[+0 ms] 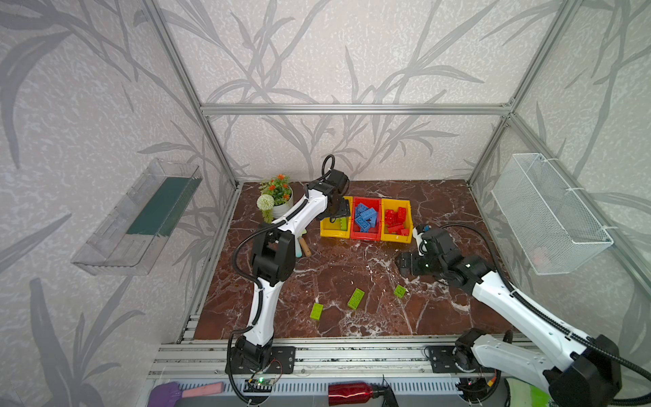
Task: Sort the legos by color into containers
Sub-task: 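Move the left gripper down to a lime-green brick near the robot, then grasp the lime-green brick with the left gripper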
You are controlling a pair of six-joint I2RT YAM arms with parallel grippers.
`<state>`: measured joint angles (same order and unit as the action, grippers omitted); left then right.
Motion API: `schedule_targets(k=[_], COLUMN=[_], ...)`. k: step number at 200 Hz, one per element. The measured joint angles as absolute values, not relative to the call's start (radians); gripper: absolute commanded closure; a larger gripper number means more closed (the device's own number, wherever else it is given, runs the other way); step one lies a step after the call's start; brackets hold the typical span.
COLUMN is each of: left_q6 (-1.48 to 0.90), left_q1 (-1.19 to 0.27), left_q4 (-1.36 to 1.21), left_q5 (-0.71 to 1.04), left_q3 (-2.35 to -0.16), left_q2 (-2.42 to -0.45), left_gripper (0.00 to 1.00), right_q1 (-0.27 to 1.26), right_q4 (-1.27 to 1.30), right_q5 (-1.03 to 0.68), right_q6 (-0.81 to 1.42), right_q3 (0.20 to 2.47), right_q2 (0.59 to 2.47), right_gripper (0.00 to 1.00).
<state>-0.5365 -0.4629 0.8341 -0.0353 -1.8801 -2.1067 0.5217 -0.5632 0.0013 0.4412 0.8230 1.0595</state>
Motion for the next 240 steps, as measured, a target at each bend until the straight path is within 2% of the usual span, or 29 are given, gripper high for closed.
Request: schedule_targets(k=[51, 93, 134, 208, 240], left_q6=[-0.558, -0.576, -0.576, -0.577, -0.583], left_q1=[-0.599, -0.813, -0.929, -1.029, -1.051], left_q4=[0.714, 0.621, 0.545, 0.449, 0.450], left_q5=[-0.045, -0.064, -0.061, -0.049, -0.049], left_q3=[-1.389, -1.086, -0.960, -0.963, -0.965], left_q2=[-1.665, -1.510, -1.495, -1.591, -1.650], left_gripper=[0.15, 0.16, 0.18, 0.18, 0.22], right_q1=[0.533, 0.565, 0.627, 0.676, 0.676], right_q4=[-0.586, -0.630, -0.686, -0.761, -0.776], right_q5=[-0.019, -0.016, 0.003, 0.050, 0.056], right_q6=[0.457, 0.491, 0.532, 0.580, 0.587], right_q3=[0.821, 0.776, 0.740, 0.732, 0.731], right_q2=[0.964, 0.858, 0.795, 0.707, 0.699], right_gripper=[0.01, 0.01, 0.01, 0.01, 0.01])
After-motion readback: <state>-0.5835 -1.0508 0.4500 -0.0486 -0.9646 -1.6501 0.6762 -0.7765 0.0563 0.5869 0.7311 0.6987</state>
